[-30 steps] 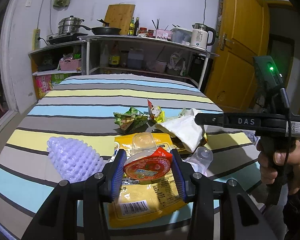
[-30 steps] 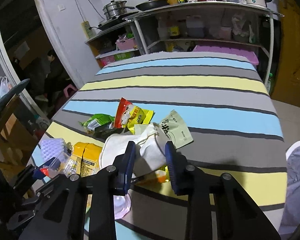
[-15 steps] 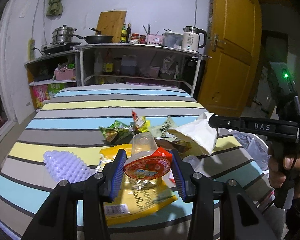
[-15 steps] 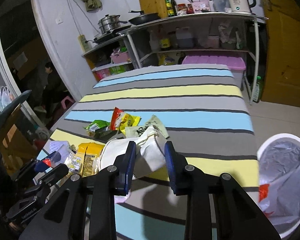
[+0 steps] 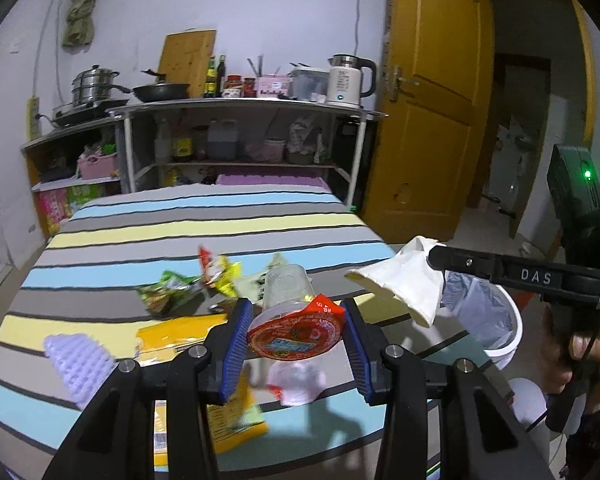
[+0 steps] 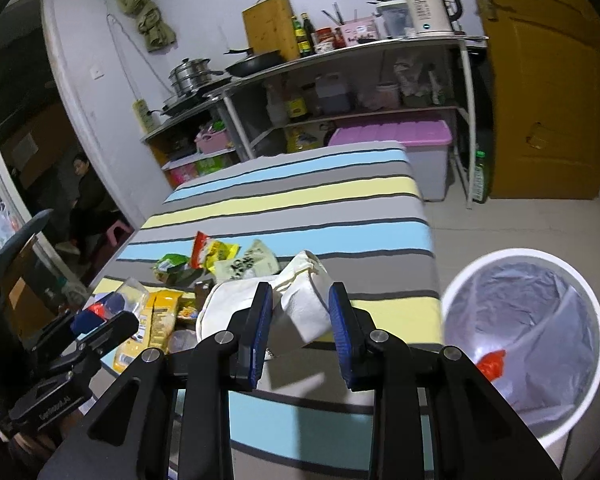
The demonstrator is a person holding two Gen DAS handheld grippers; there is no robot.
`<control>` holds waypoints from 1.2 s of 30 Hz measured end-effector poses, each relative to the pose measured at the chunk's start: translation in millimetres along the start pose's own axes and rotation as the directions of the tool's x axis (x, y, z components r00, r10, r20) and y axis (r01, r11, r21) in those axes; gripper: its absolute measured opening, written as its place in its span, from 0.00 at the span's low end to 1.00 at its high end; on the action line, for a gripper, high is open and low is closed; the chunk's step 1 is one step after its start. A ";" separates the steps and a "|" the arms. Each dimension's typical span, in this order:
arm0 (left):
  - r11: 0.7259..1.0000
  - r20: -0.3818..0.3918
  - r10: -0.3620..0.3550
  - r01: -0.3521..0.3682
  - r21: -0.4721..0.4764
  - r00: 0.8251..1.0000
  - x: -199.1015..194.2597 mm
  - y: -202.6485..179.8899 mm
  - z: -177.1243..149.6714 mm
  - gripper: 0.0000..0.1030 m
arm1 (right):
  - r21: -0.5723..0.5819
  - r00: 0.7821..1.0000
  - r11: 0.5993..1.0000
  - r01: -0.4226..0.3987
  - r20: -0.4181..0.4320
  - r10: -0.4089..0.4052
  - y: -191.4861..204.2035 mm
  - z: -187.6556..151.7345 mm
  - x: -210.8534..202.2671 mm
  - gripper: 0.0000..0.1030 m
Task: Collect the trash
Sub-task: 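Carry the cup and tissue to the bin and open both grippers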
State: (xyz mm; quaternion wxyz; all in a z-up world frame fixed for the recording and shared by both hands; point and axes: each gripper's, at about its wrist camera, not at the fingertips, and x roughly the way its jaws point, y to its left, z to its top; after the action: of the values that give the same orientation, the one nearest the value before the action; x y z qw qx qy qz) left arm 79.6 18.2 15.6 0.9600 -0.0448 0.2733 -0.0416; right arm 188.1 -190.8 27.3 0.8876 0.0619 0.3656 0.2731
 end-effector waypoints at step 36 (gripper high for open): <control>0.935 -0.130 -0.284 0.305 0.182 0.950 98.0 -172.1 20.4 0.43 | 0.249 0.968 0.939 0.238 0.016 -0.250 -154.2 -40.9 -77.5 0.29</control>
State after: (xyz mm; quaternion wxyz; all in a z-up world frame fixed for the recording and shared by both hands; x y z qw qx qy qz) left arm 163.8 -161.6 0.6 0.9273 0.0135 0.3065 -0.2146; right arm 182.7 -365.5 -2.3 0.9086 0.1316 0.3801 0.1124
